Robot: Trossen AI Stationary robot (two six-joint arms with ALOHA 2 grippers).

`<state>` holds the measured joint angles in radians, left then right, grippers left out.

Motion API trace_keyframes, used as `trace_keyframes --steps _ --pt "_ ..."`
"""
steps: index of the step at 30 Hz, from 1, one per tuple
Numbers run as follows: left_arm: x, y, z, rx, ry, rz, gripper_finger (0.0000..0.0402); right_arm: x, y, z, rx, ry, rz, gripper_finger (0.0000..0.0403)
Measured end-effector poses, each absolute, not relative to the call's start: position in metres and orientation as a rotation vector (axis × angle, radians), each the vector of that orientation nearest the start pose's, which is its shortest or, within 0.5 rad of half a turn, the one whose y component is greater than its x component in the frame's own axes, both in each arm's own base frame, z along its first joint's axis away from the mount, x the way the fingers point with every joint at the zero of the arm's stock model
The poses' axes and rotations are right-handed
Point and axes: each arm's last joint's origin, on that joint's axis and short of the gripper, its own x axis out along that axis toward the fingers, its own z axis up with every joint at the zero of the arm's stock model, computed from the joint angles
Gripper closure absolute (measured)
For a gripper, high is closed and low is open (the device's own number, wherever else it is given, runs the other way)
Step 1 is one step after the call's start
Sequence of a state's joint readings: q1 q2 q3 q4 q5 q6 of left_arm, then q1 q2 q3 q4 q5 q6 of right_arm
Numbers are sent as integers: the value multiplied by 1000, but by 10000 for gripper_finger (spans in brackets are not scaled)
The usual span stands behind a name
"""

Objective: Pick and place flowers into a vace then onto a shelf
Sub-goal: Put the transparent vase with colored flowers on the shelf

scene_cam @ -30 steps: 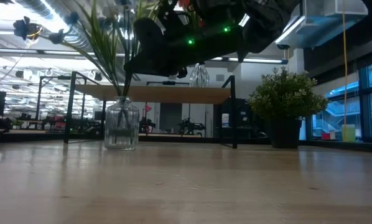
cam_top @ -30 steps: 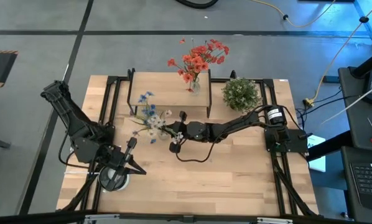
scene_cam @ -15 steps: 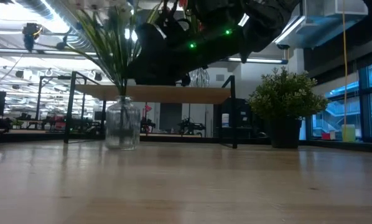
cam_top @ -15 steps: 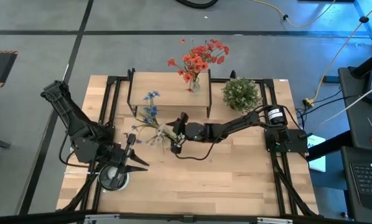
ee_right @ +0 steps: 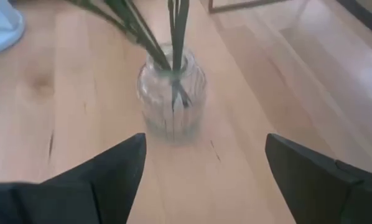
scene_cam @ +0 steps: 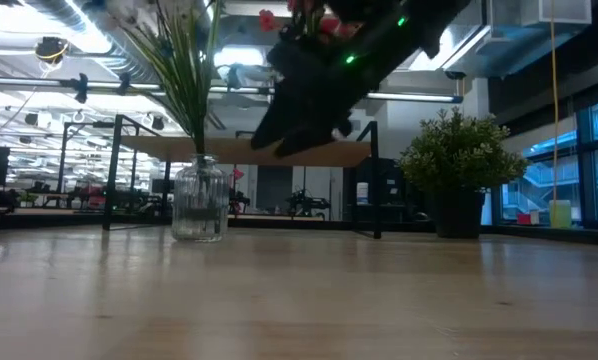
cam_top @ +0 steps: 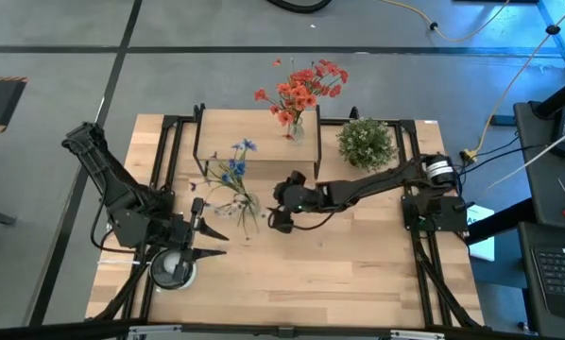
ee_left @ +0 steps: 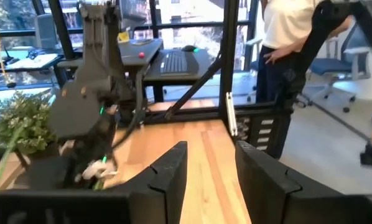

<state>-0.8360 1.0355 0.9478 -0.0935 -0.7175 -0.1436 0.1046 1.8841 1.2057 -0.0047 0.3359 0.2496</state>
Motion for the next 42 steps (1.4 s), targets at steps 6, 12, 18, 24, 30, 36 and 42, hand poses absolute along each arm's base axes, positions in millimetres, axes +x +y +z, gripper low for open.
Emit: trace_keyframes --steps 6,12,18,24,30,36,42 --pt "161 -148 339 7 244 -37 272 376 51 211 78 721 -273 73" --pt "156 -144 324 -53 382 -9 272 329 77 223 93 662 -181 73" --pt "151 -141 311 -130 535 -35 272 275 94 235 182 521 -76 73" --pt "146 -136 295 -145 672 73 272 249 99 235 232 398 -11 73" --pt "153 -133 285 -133 742 137 272 246 97 229 297 418 -35 73" --pt "159 -127 284 -176 764 162 272 246 97 229 324 420 -39 73" --pt "161 -126 284 -166 753 168 272 246 97 229 344 420 -43 73"
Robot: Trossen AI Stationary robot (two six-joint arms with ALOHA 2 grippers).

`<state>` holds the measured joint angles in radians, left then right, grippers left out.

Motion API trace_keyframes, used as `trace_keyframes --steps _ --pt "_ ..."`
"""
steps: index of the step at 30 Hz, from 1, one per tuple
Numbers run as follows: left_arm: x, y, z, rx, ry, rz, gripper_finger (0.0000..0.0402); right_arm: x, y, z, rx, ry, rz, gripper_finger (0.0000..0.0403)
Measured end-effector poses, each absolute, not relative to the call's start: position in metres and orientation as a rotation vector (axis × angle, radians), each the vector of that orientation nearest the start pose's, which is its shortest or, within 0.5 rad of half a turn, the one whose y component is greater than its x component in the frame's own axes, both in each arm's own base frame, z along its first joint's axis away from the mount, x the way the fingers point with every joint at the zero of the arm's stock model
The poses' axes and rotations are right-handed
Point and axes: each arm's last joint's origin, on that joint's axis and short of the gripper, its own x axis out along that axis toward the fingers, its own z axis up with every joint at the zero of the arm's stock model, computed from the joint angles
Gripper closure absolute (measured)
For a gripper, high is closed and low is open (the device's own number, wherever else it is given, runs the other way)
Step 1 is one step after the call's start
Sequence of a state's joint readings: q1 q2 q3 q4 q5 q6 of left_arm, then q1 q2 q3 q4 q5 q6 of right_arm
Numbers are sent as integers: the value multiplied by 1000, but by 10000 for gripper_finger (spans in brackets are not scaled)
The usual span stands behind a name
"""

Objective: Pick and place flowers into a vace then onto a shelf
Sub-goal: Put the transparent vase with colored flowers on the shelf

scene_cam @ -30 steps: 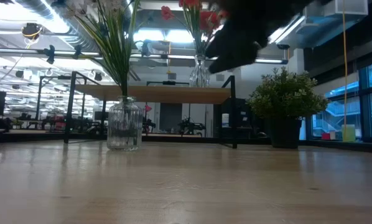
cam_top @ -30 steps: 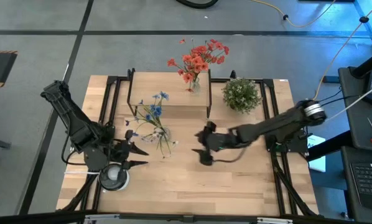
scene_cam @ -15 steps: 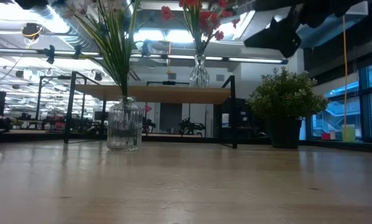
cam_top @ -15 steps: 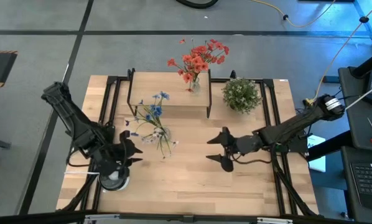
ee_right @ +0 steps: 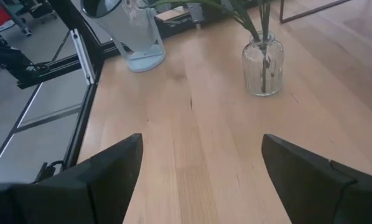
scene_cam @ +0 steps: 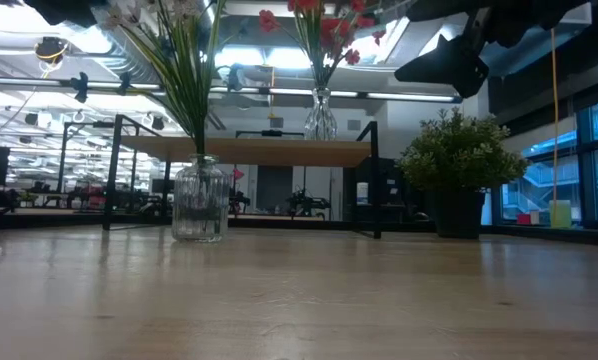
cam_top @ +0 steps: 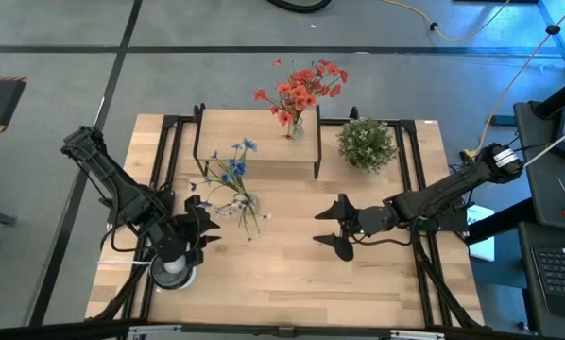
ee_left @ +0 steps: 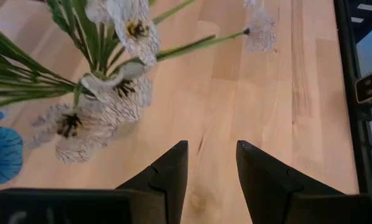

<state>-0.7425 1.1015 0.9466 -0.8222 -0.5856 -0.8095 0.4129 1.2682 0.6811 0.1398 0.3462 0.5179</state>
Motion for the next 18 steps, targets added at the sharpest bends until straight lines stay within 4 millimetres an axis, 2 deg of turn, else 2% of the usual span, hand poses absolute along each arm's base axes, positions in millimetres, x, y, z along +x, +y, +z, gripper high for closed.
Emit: trace_keyframes --steps 18 --pt "163 -127 287 -171 709 164 272 246 97 229 342 421 -43 73"
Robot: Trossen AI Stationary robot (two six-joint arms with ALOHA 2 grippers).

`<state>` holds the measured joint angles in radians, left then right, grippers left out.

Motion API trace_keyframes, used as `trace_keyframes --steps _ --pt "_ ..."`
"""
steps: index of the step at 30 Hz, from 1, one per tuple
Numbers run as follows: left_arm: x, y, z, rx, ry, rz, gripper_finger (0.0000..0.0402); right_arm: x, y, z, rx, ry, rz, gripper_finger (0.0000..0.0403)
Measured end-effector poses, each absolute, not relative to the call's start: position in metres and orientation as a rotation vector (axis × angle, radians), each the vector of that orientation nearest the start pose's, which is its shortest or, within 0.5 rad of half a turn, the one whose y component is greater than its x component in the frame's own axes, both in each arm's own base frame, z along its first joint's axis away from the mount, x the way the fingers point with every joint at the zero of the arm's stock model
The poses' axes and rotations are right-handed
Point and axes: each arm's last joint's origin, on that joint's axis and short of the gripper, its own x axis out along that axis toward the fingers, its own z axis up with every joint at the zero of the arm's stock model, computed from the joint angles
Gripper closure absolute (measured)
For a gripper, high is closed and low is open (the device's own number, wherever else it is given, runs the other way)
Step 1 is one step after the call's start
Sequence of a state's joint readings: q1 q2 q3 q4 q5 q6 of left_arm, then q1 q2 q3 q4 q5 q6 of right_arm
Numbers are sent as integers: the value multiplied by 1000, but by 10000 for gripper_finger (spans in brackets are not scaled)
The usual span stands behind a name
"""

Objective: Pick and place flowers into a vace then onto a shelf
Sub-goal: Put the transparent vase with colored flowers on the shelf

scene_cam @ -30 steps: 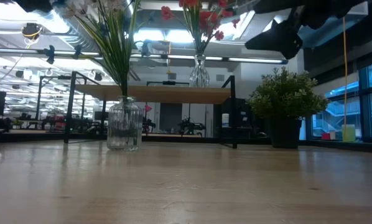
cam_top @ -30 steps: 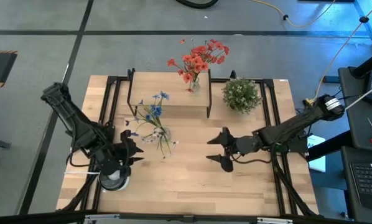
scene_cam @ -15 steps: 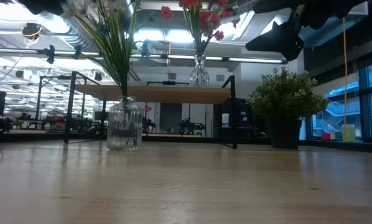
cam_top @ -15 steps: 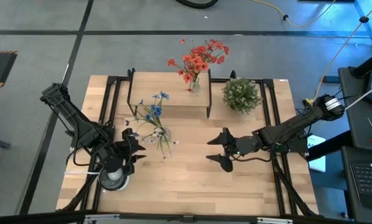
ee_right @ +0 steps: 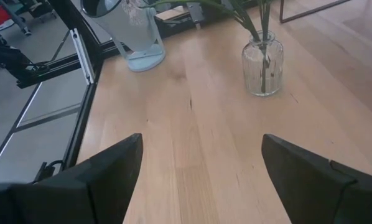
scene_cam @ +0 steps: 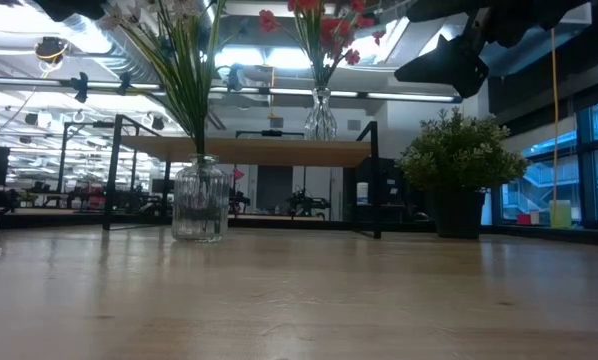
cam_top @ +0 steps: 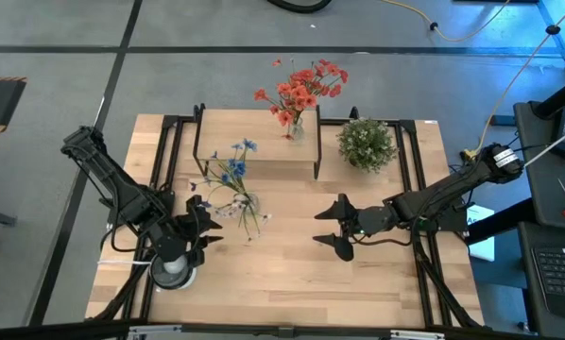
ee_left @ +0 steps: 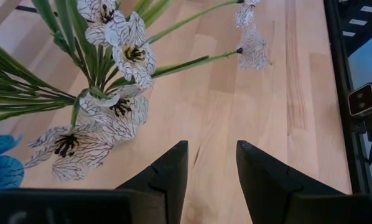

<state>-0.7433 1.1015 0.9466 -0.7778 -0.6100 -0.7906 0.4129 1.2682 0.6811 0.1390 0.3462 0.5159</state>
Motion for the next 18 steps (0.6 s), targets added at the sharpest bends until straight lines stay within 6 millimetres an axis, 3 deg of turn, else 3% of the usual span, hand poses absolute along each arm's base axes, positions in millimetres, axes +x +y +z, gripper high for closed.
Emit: trace_keyframes --steps 13,18 --pt "163 -128 287 -187 706 166 272 246 97 228 342 422 -43 73" --pt "167 -126 285 -279 717 205 272 246 97 228 342 422 -43 73"
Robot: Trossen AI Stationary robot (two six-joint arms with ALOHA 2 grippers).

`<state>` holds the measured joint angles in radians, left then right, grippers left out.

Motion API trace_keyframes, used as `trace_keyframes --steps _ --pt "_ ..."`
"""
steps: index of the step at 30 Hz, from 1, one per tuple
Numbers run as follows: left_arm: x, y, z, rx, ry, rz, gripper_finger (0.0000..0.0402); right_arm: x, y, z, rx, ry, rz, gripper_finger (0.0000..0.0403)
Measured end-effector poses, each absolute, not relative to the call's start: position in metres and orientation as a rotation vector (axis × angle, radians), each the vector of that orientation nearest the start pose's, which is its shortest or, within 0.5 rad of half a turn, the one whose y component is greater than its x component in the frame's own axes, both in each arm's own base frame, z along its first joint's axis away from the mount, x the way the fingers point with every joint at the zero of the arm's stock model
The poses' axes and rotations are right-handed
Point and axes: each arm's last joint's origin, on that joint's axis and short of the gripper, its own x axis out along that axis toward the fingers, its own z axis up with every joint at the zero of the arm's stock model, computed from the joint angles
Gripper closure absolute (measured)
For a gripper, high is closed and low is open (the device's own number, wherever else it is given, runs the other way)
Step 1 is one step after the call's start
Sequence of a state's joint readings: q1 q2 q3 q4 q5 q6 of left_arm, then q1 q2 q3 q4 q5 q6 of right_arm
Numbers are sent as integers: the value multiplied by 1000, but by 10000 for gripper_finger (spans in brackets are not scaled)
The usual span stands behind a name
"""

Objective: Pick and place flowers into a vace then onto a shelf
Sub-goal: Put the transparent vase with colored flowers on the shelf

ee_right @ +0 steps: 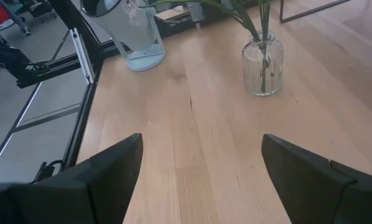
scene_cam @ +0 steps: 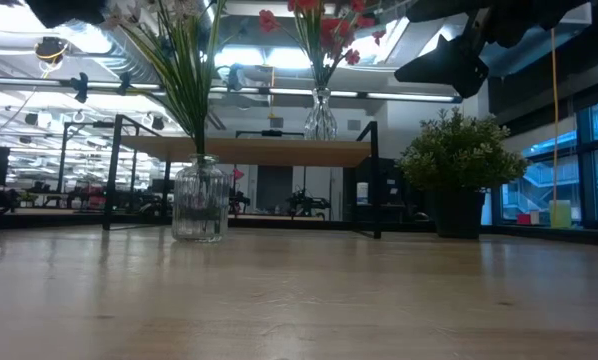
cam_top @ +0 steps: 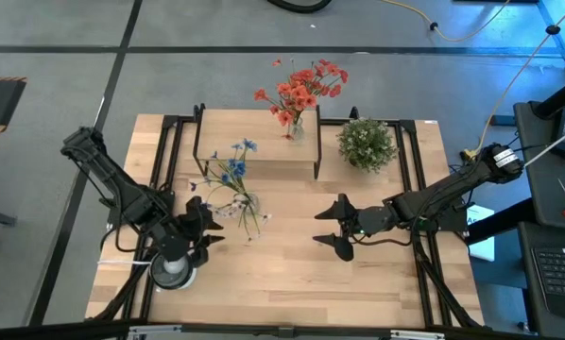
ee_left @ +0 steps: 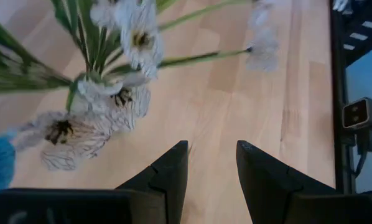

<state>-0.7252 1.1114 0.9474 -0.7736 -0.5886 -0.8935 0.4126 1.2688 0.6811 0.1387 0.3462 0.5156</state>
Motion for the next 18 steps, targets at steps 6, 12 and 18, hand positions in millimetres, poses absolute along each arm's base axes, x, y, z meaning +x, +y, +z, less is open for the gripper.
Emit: trace_keyframes --steps 6,12,18 --pt "179 -120 259 -312 802 304 271 246 97 228 341 422 -44 73" --pt "196 -107 231 -285 828 402 271 246 97 228 341 422 -43 73" --pt "213 -94 223 -197 763 439 254 246 97 228 341 422 -43 73"
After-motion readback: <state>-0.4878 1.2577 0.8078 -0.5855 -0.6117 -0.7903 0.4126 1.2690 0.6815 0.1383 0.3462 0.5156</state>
